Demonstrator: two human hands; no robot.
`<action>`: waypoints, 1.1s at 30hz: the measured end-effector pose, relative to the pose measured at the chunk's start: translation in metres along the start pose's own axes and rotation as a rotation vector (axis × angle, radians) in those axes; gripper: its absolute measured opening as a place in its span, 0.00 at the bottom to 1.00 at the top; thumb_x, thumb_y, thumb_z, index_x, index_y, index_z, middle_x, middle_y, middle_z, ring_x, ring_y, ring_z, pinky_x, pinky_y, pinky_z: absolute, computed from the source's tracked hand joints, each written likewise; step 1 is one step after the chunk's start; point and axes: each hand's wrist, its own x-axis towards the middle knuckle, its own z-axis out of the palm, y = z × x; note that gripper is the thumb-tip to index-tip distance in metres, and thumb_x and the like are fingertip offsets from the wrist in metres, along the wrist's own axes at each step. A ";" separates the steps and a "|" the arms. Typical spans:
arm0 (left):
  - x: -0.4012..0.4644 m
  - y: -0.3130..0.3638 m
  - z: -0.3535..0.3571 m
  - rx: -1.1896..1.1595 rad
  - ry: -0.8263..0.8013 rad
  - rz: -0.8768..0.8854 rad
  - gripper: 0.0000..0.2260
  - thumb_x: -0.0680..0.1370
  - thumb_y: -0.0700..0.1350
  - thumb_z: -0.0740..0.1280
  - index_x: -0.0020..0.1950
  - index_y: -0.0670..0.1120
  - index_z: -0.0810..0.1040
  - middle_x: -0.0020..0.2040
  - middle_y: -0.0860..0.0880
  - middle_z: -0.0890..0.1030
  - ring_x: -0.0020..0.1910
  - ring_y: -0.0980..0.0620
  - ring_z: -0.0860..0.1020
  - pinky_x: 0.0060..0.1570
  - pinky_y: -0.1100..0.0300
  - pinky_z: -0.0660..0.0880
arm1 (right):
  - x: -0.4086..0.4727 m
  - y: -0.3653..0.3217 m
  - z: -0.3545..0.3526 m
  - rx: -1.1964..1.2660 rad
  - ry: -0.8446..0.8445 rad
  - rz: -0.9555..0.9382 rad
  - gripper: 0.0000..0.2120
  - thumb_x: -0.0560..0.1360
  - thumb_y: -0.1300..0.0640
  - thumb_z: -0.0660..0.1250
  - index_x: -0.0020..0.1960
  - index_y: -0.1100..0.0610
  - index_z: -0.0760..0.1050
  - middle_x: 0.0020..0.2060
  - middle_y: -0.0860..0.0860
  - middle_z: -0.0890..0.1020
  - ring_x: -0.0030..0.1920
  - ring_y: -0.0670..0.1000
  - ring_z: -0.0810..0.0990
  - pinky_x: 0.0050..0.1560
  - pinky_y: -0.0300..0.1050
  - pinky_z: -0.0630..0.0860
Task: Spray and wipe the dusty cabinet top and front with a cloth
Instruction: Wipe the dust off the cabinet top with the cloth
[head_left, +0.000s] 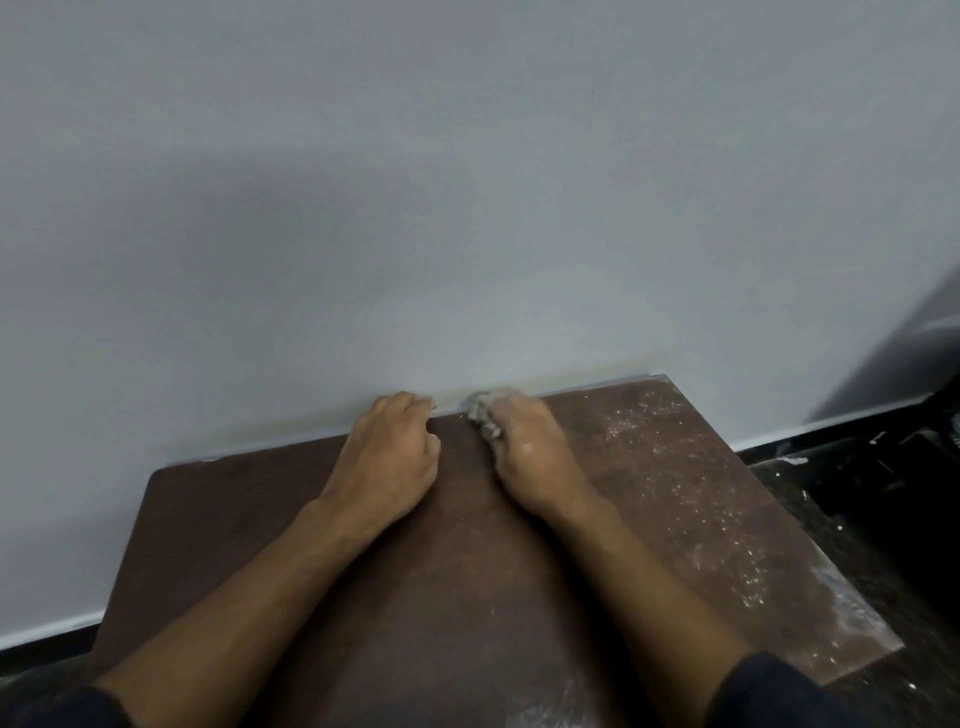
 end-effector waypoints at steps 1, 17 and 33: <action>0.001 0.000 0.000 -0.010 0.000 0.005 0.23 0.75 0.47 0.53 0.65 0.41 0.76 0.60 0.44 0.79 0.59 0.44 0.74 0.62 0.49 0.71 | -0.008 -0.018 0.005 0.049 -0.038 -0.104 0.11 0.77 0.65 0.65 0.57 0.59 0.80 0.54 0.56 0.83 0.55 0.56 0.77 0.62 0.51 0.72; -0.007 -0.012 -0.005 -0.097 0.021 -0.076 0.20 0.77 0.52 0.50 0.53 0.46 0.78 0.48 0.47 0.79 0.49 0.47 0.76 0.53 0.49 0.74 | -0.002 -0.046 0.047 0.066 -0.158 -0.161 0.14 0.80 0.57 0.55 0.59 0.59 0.76 0.54 0.56 0.80 0.54 0.58 0.77 0.59 0.57 0.73; -0.007 0.007 0.008 -0.119 -0.016 0.086 0.18 0.81 0.51 0.59 0.69 0.46 0.72 0.62 0.51 0.76 0.63 0.51 0.72 0.64 0.56 0.69 | -0.039 0.031 -0.031 -0.051 -0.113 -0.078 0.17 0.79 0.63 0.62 0.66 0.53 0.75 0.60 0.50 0.80 0.61 0.50 0.75 0.70 0.44 0.68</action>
